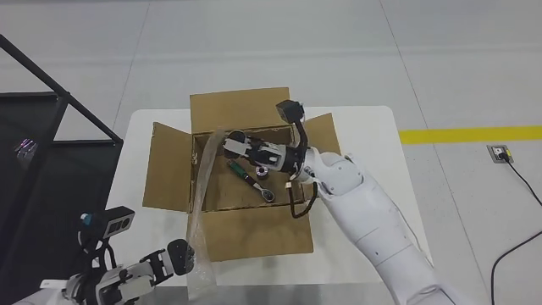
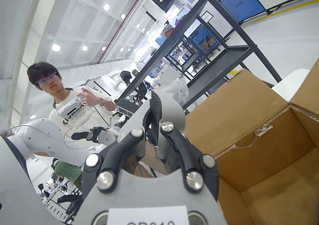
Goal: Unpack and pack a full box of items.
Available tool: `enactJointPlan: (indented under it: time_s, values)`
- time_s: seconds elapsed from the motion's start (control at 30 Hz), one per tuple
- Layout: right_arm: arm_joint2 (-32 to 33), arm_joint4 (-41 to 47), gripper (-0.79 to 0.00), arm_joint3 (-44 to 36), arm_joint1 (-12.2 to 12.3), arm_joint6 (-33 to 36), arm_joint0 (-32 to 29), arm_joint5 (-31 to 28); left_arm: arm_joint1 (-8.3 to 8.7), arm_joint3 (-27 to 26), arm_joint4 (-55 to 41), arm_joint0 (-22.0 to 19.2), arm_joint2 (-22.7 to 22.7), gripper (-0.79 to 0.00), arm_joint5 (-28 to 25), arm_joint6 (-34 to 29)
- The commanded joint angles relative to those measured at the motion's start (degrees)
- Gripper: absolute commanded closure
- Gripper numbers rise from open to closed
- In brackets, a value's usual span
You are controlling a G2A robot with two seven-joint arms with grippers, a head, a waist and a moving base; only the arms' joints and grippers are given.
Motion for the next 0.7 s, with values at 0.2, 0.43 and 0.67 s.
enactJointPlan:
  time_s: [0.2,0.43,0.67]
  values:
    - [-1.0,1.92,-0.785,1.63,-0.24,1.35,1.0,5.48,0.33,-0.41,0.12,0.18,0.47,-0.785,-0.3,0.11]
    - [-2.21,4.7,-0.785,3.31,-0.75,4.17,2.29,5.17,0.63,-0.53,0.83,-0.11,1.13,-0.785,-0.26,0.54]
    - [-2.8,8.57,-0.348,4.62,-1.07,8.01,3.07,3.97,0.93,-0.45,0.95,-0.15,1.29,-0.785,-0.25,0.95]
